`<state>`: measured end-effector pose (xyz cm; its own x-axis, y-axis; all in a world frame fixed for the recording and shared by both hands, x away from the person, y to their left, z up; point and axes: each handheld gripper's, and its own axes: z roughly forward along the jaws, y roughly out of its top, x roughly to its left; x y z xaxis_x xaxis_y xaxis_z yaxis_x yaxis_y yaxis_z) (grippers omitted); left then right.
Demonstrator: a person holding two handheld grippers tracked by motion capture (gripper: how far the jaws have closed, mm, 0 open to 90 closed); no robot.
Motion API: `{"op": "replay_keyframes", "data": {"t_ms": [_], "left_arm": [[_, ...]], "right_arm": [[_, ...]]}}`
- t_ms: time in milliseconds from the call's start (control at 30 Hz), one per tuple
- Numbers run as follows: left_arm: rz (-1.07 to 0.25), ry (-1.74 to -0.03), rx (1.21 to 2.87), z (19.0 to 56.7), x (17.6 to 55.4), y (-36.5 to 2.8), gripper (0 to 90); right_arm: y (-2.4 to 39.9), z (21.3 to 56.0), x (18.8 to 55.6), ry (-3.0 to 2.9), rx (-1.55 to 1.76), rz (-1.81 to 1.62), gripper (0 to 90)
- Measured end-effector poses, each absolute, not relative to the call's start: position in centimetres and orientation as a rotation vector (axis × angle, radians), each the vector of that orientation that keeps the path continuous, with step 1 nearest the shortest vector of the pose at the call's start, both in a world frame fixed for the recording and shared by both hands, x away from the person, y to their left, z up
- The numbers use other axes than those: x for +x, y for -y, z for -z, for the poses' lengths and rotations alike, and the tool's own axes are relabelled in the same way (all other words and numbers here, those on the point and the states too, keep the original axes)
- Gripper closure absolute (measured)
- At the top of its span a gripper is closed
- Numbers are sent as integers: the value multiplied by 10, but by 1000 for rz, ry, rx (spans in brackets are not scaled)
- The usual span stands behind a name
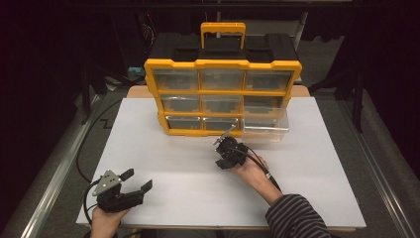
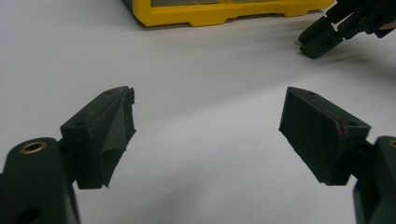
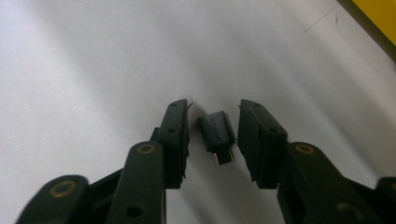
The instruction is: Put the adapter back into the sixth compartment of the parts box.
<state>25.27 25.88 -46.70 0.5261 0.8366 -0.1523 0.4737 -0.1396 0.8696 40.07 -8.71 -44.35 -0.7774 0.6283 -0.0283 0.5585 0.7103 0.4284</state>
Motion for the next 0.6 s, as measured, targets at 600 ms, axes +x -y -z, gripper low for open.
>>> {"op": "replay_keyframes", "data": {"t_ms": [600], "left_arm": [[-461, -1094, 1785, 467, 253, -259, 188]], "right_arm": [[86, 442, 398, -2749, 930, -586, 769]]}}
